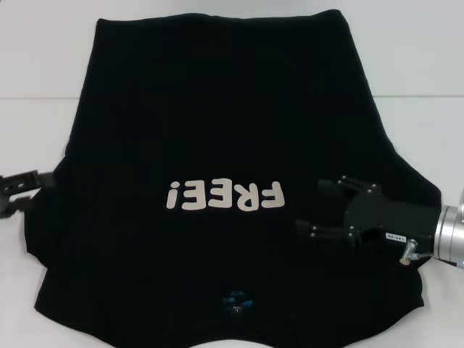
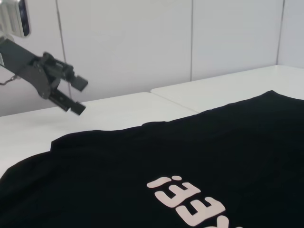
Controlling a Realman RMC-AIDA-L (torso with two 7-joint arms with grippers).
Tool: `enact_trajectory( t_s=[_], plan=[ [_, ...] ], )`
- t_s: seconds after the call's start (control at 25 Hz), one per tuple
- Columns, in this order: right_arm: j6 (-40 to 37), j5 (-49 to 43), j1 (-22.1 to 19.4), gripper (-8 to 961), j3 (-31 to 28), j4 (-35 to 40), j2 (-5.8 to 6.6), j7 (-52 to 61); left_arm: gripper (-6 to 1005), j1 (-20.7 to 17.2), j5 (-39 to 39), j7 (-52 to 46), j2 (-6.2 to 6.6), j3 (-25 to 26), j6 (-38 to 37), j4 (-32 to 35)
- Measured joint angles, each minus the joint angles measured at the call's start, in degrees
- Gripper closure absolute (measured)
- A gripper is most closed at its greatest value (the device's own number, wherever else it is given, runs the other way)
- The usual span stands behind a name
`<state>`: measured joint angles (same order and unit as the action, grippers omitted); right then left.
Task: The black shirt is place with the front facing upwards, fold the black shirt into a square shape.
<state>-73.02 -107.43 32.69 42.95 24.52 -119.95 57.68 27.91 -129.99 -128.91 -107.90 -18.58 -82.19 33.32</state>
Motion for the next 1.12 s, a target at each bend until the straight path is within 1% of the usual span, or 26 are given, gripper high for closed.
enact_trajectory(
  t_s=[0.16, 0.44, 0.76, 1.12],
  plan=[
    [0.0, 0.0, 0.2, 11, 0.0, 0.1, 0.05, 0.0, 110, 0.6, -5.6, -4.0, 0.33, 0.2, 2.8, 0.0],
    [0.0, 0.0, 0.3, 11, 0.0, 0.2, 0.08, 0.1, 111, 0.8, -6.5, -5.0, -0.06, -0.5, 7.5, -1.2],
    [-0.3, 0.0, 0.3, 12, 0.0, 0.2, 0.07, 0.1, 112, 0.8, -6.9, -5.3, -0.03, -0.9, 7.4, -2.3],
    [-1.8, 0.0, -0.2, 13, -0.4, 0.4, 0.07, 0.1, 114, 1.2, -8.1, -5.1, -0.34, -1.1, 7.4, -3.3]
  ],
)
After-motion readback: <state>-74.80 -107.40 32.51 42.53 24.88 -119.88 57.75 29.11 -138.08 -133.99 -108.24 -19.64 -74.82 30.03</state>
